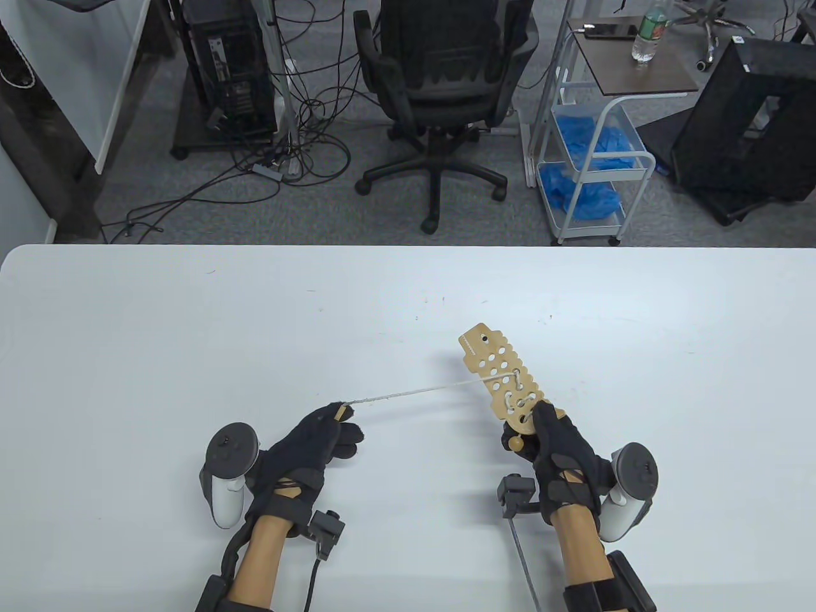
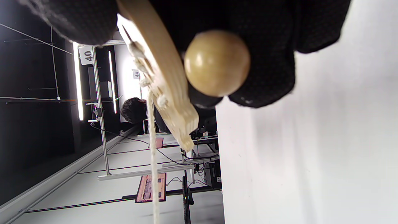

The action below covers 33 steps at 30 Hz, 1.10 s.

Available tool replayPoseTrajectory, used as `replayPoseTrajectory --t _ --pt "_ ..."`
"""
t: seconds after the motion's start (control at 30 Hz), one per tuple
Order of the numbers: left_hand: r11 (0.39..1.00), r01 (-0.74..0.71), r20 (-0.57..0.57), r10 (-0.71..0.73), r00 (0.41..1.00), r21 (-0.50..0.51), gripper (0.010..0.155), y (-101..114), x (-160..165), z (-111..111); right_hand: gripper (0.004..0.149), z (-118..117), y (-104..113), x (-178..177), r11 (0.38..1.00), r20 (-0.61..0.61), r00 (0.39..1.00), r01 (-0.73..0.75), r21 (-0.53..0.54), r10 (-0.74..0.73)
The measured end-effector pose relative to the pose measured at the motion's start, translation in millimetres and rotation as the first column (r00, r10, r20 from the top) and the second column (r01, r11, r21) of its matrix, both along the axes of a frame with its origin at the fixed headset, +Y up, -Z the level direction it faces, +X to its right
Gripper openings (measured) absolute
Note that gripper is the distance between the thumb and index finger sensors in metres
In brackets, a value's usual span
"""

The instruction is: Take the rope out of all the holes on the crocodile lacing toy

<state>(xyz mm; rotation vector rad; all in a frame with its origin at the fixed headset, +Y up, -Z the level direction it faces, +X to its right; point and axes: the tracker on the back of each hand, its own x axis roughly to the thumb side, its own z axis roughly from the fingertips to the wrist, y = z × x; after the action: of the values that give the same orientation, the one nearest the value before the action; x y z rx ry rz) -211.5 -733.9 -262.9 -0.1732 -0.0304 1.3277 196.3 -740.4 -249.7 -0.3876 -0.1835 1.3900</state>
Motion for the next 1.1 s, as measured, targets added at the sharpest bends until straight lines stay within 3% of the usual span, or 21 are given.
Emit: replayPoseTrajectory --t 1.1 --pt "1.0 -0.028 -0.042 0.028 0.999 -0.009 0.052 -1 -12 -1 0.051 2 4 -2 1.0 0.001 1.0 0.002 -0.002 -0.002"
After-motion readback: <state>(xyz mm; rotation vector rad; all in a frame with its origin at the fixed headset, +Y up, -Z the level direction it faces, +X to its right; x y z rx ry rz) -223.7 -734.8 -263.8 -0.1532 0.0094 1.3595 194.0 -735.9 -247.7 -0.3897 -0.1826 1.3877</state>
